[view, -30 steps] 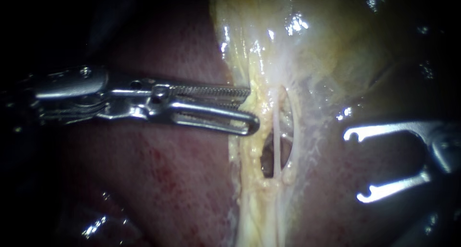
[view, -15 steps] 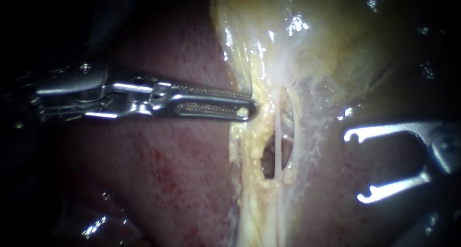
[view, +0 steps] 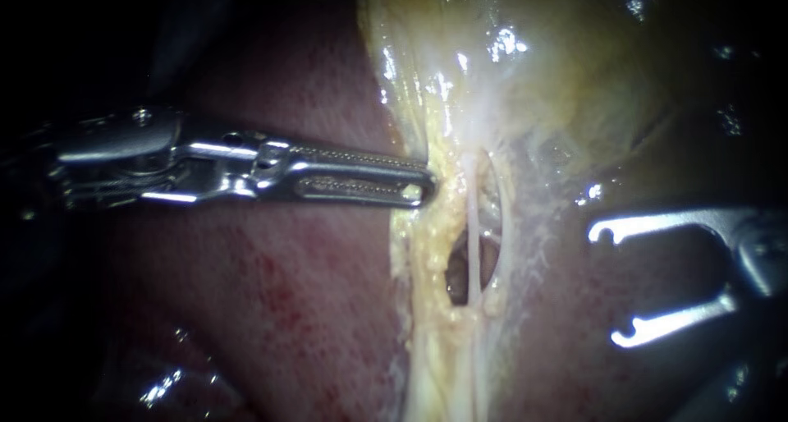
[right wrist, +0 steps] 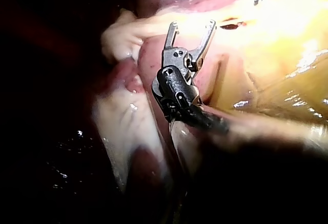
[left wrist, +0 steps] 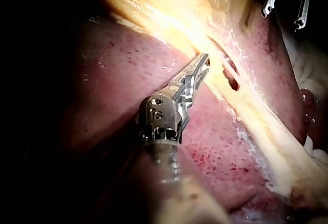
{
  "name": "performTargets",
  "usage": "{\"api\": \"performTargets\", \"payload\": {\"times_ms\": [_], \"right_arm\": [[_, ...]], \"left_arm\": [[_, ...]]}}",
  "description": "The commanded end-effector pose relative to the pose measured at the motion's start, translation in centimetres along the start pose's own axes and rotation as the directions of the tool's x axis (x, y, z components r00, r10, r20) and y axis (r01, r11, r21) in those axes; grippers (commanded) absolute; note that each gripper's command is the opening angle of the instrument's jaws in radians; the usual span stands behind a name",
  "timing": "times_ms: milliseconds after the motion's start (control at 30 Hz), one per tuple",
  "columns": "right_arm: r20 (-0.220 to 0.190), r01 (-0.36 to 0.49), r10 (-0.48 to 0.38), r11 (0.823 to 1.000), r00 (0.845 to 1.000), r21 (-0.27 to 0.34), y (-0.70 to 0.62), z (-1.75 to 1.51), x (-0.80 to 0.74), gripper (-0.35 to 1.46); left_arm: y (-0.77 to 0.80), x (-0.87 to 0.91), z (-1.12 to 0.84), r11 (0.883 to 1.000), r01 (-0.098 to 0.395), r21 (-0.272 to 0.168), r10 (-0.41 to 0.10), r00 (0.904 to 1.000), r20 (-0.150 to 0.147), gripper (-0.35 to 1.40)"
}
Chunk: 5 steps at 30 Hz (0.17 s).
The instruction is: Grabbing gallbladder
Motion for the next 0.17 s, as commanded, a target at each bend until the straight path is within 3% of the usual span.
{"api": "performTargets", "payload": {"times_ms": [33, 167], "right_arm": [[0.000, 0.000, 0.000, 1.000, 1.000, 0.000, 0.00, 0.00, 0.00, 0.57], [0.000, 0.000, 0.000, 1.000, 1.000, 0.000, 0.00, 0.00, 0.00, 0.57]], "left_arm": [[0.00, 0.00, 0.00, 1.000, 0.000, 0.000, 0.000, 1.0000, 0.000, -0.35], [0.00, 0.00, 0.00, 1.000, 0.000, 0.000, 0.000, 1.0000, 0.000, -0.35]]}}
